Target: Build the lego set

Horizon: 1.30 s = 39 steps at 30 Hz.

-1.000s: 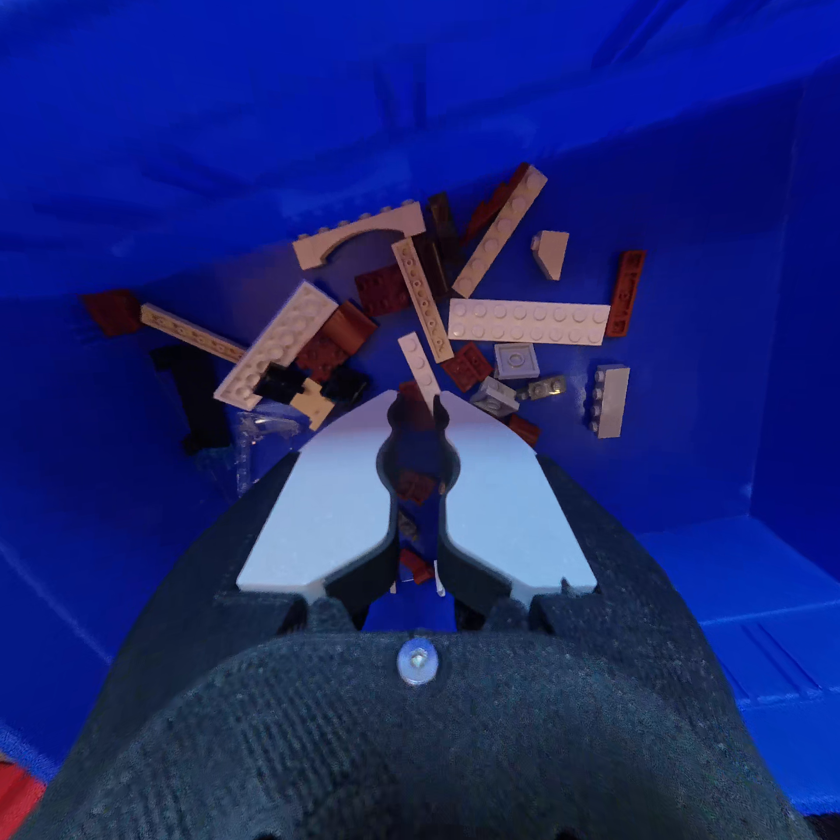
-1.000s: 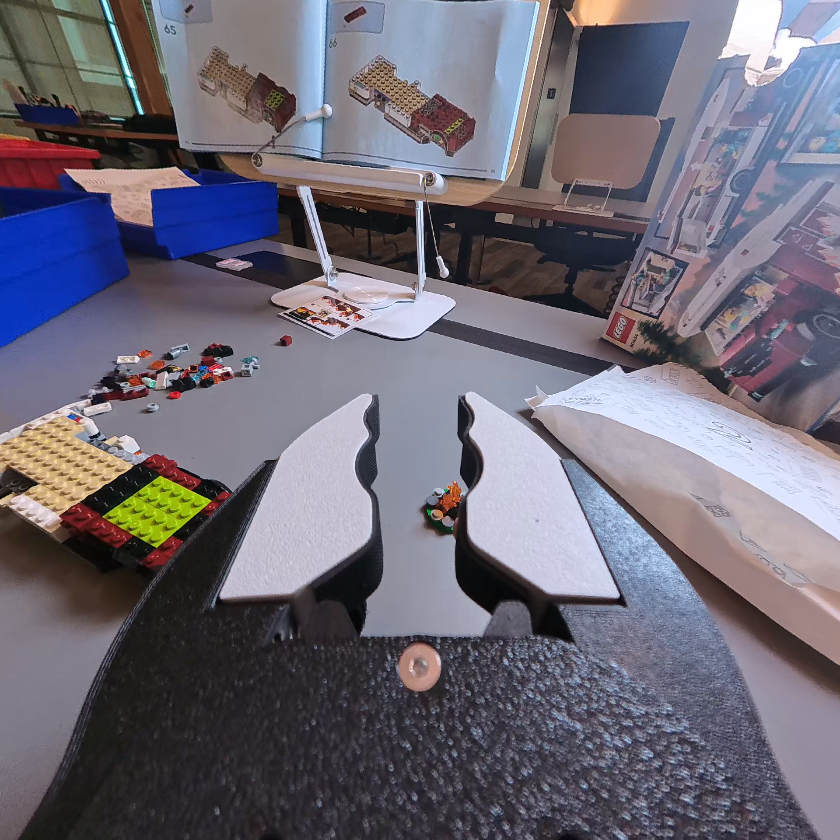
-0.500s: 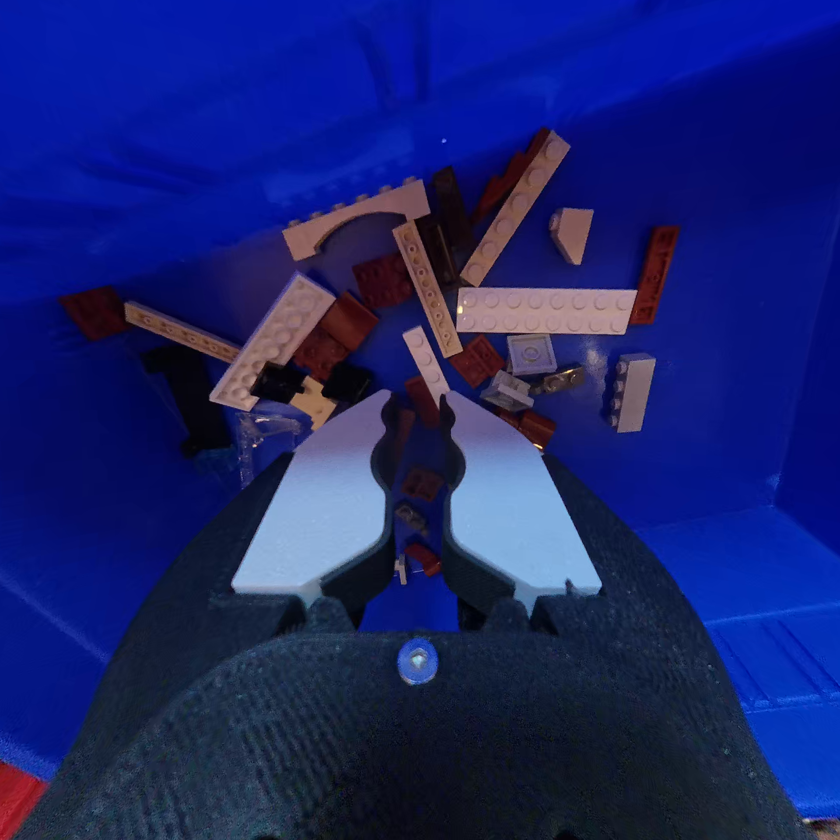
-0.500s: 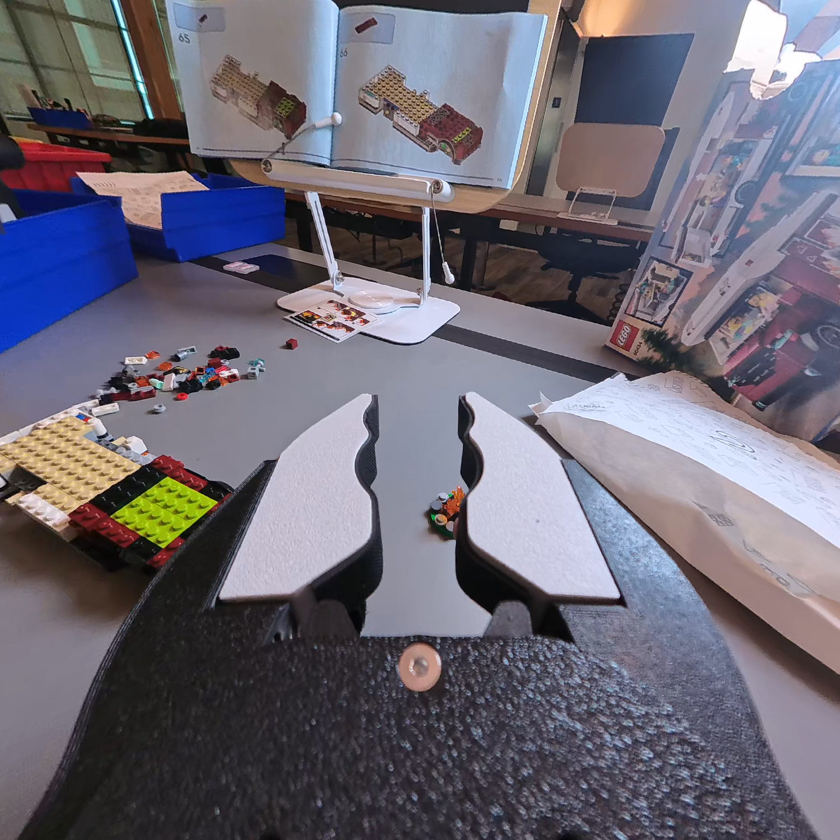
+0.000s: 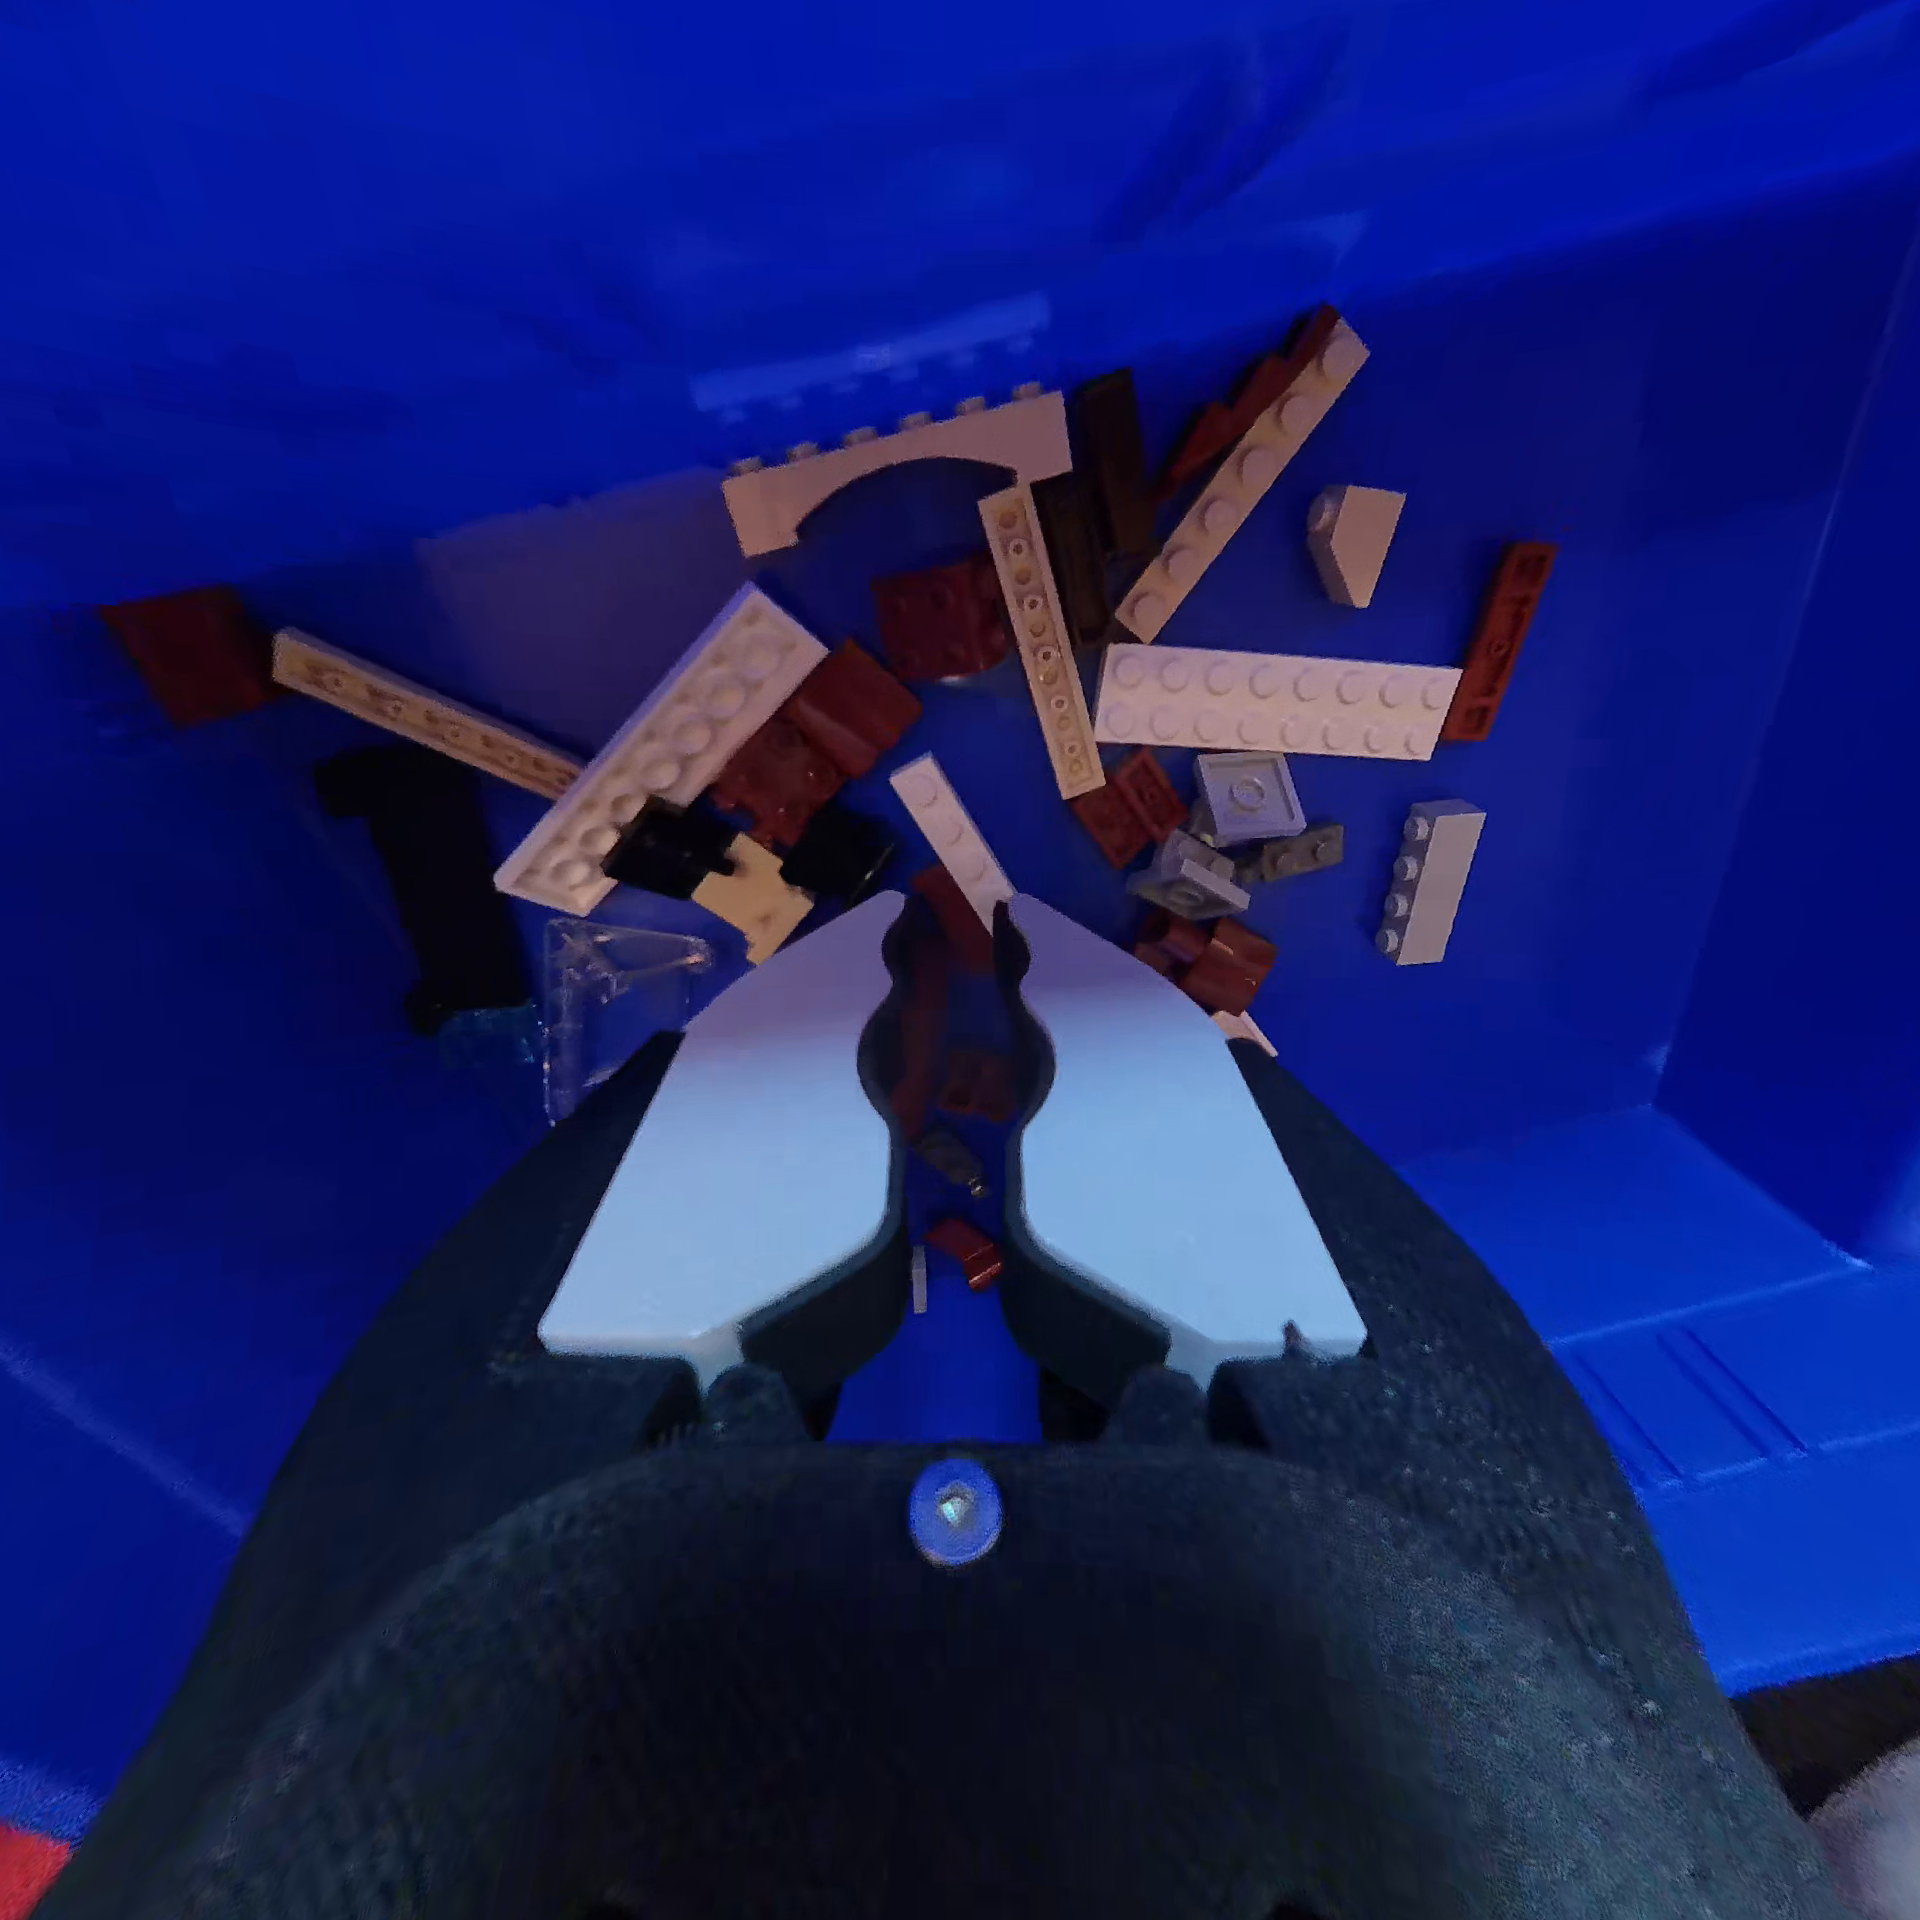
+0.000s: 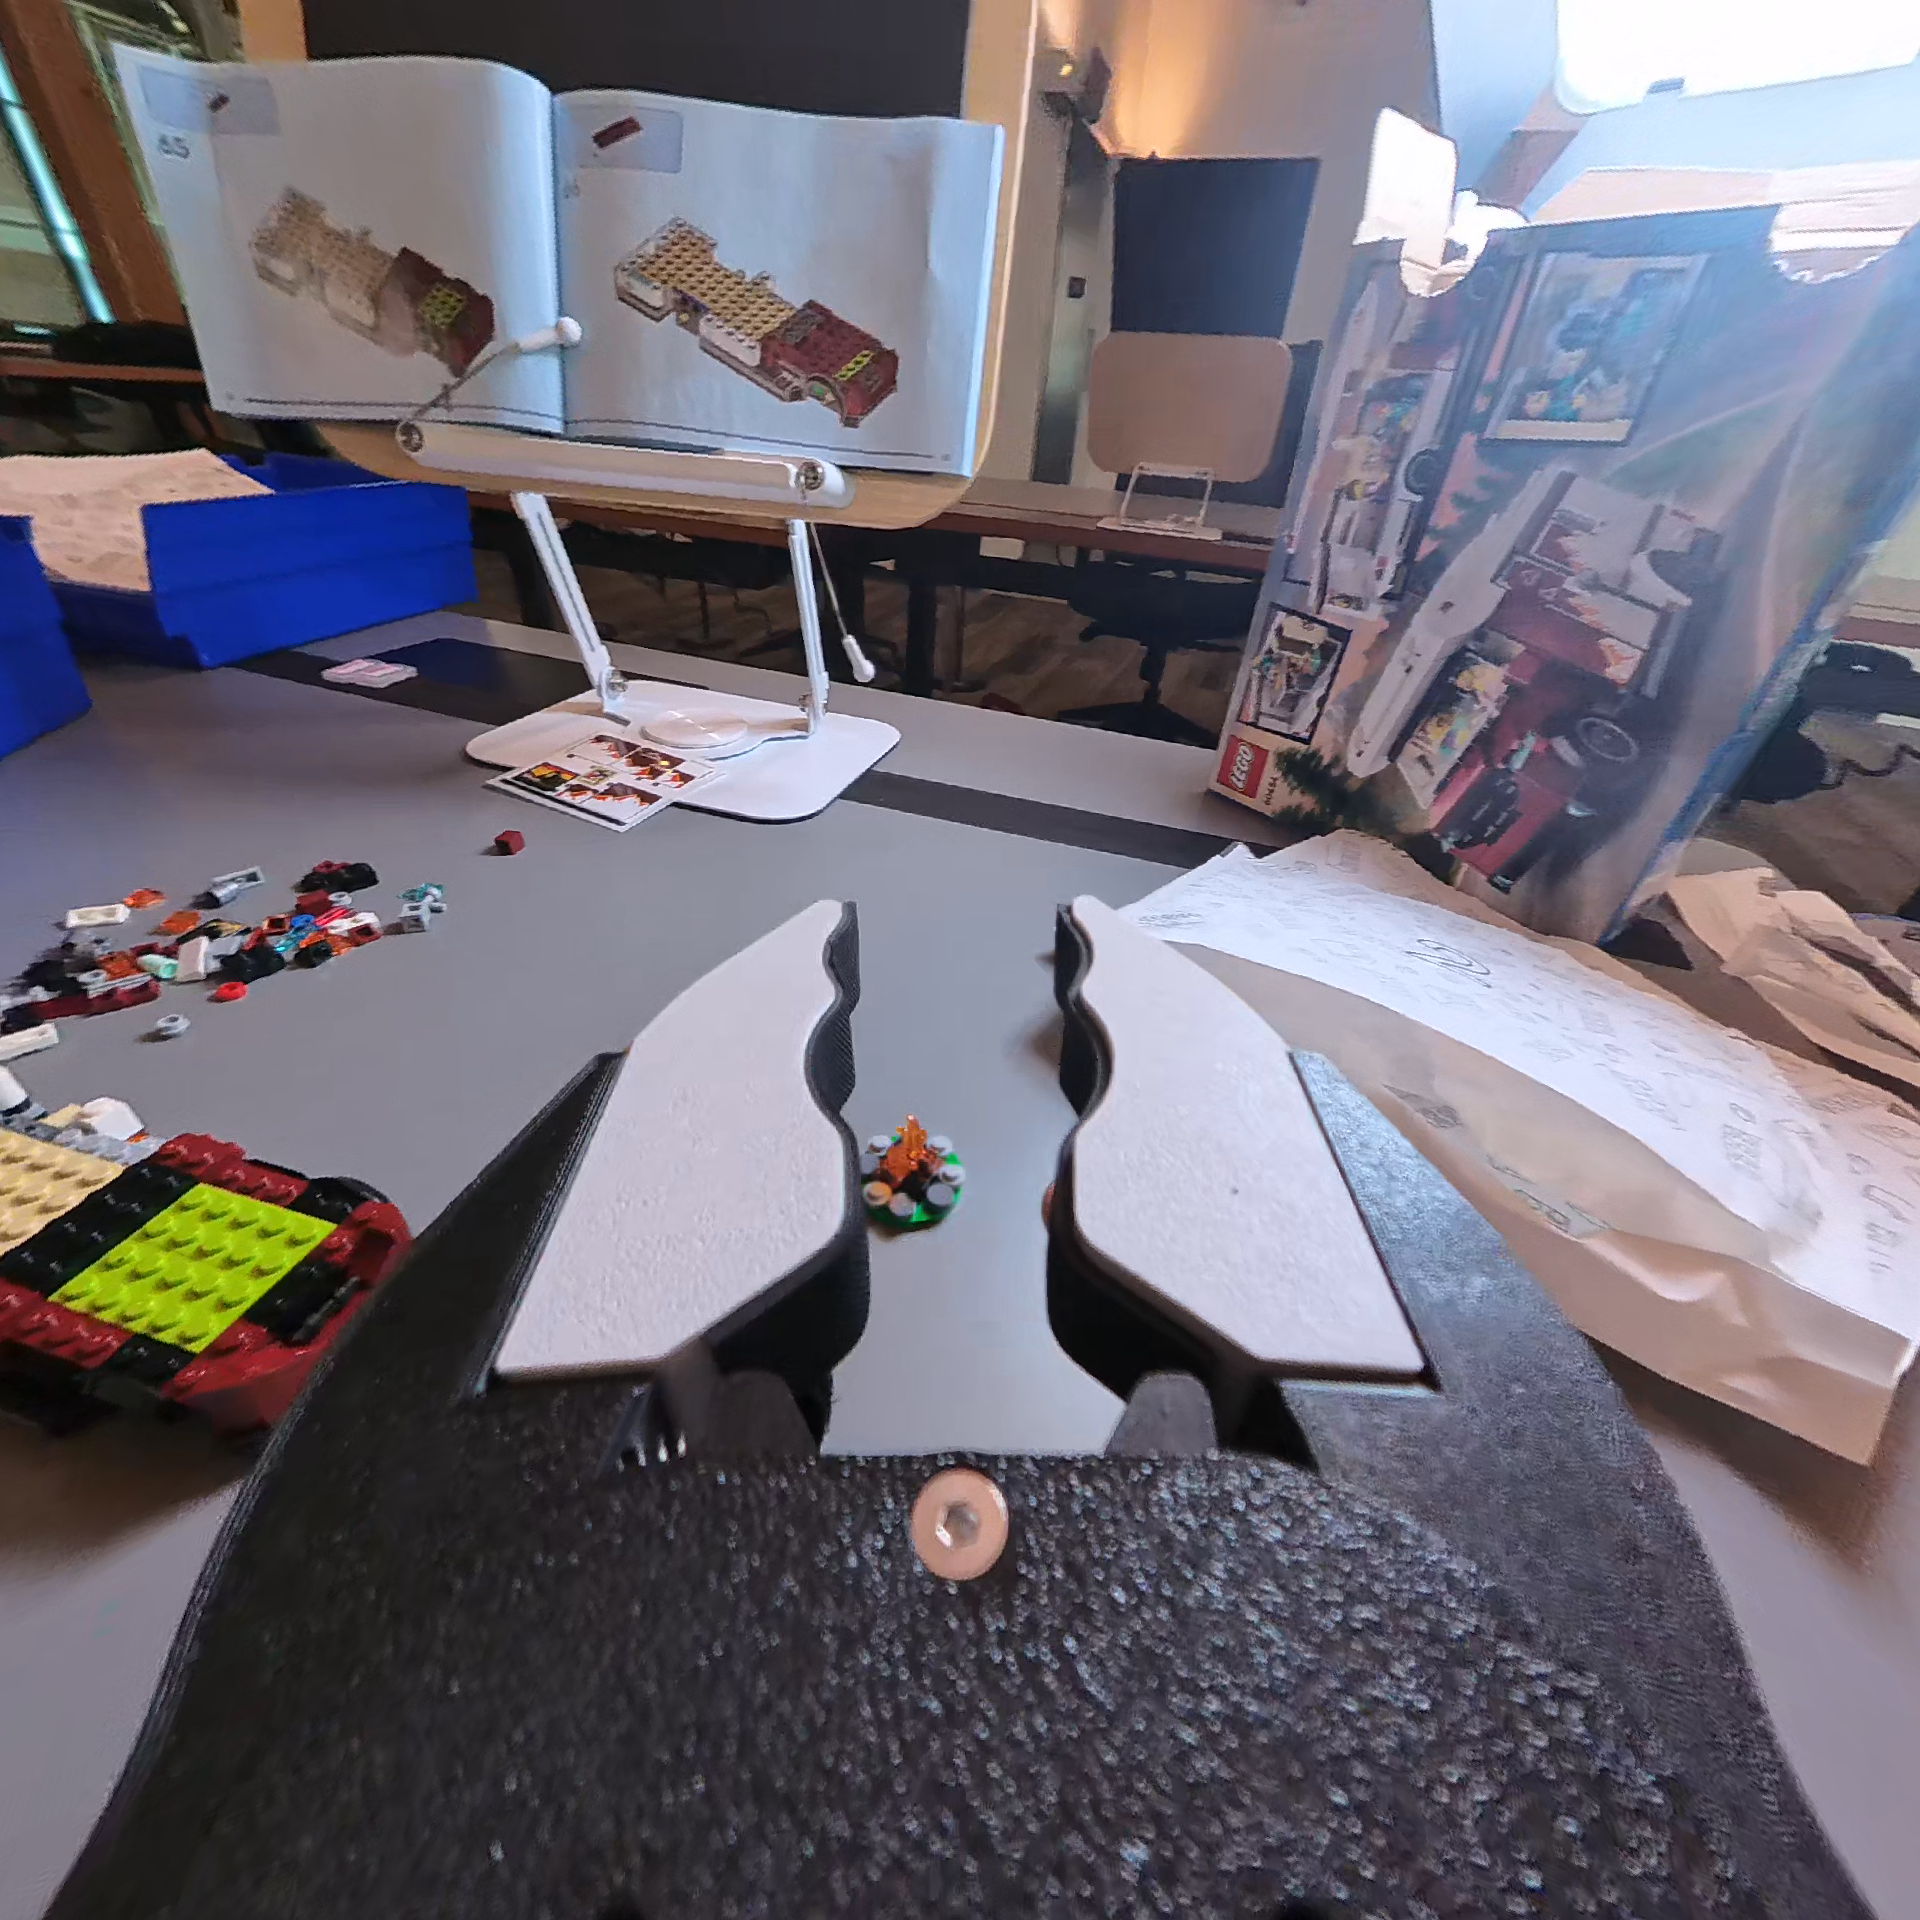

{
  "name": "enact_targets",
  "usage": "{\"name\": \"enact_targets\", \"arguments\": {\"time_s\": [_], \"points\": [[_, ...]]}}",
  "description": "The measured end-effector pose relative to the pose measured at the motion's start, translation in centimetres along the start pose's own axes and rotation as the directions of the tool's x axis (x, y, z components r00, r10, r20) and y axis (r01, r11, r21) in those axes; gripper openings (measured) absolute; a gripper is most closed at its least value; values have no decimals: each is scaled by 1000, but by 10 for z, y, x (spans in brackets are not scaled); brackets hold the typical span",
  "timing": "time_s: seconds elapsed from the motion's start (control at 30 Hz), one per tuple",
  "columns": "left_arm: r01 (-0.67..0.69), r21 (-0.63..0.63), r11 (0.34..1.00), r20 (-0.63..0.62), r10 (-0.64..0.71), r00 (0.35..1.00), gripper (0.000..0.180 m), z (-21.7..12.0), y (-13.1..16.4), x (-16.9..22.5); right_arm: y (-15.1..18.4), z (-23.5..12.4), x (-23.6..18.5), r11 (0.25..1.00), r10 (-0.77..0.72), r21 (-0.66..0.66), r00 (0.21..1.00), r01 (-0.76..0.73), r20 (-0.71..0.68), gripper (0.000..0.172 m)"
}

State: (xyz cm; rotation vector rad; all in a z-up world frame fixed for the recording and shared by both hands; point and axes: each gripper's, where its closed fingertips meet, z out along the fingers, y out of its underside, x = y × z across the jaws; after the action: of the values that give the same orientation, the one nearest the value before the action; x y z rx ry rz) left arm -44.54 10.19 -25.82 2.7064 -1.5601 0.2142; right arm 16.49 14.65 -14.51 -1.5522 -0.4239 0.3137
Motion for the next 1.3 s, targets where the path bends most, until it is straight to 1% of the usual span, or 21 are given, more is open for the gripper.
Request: {"name": "enact_targets", "arguments": {"time_s": [0.07, 0.13, 0.2, 0.33, 0.5, 0.6, 0.7, 0.87, 0.97, 1.03, 1.1, 1.17, 1.23, 1.3], "points": [[20, -6, 1000, 15, -20, 1000, 14, 0, 3, -5, 0, -1, 6, 1000, 6, 1, 1000, -6, -29, 37], [7, -37, 999, 35, -6, 999, 13, 3, 9, -8, 0, -1, 7, 1000, 12, 0, 999, -12, -32, 37], [2, -16, 1000, 46, -2, 999, 11, 2, 5, -9, 2, 0, 6, 1000, 14, -4, 1000, -15, -26, 37], [-18, -31, 999, 36, 19, 999, 19, 5, 3, 0, 3, 1, 4, 1000, 15, -11, 1000, -15, -17, 37], [-14, -29, 999, 27, 14, 1000, 18, 5, 4, 4, 3, 1, 3, 1000, 18, -11, 1000, -18, -7, 37], [-2, -50, 999, 46, 4, 999, 17, 8, 7, 2, 3, 1, 2, 1000, 18, -11, 1000, -18, -2, 37], [-1, -42, 999, 84, 4, 996, 9, 8, 6, -1, 3, 0, 1, 1000, 18, -10, 1000, -18, 1, 37], [-13, -12, 1000, 159, 15, 987, 9, 5, 7, -3, 2, 1, -1, 1000, 10, -11, 1000, -10, 8, 37], [-9, 72, 997, 234, -8, 972, 9, -13, 3, -5, -3, -2, 0, 1000, -2, 7, 1000, 2, 4, 37], [-18, 159, 987, 292, -30, 956, 9, -38, -5, -2, -8, -4, 1, 1000, 2, 24, 1000, -2, 6, 37], [-45, 275, 960, 355, -58, 933, 9, -69, -19, 5, -12, -6, -1, 999, 8, 40, 1000, -9, 18, 37], [-82, 395, 915, 422, -102, 901, 8, -101, -36, 14, -16, -7, -7, 998, 2, 56, 999, -4, 39, 37], [-131, 522, 843, 450, -142, 882, 8, -129, -58, 33, -20, -7, -16, 998, -10, 66, 998, 6, 67, 37], [-185, 614, 767, 484, -180, 857, 9, -150, -80, 54, -22, -8, -26, 997, -17, 75, 995, 10, 99, 37]]}}
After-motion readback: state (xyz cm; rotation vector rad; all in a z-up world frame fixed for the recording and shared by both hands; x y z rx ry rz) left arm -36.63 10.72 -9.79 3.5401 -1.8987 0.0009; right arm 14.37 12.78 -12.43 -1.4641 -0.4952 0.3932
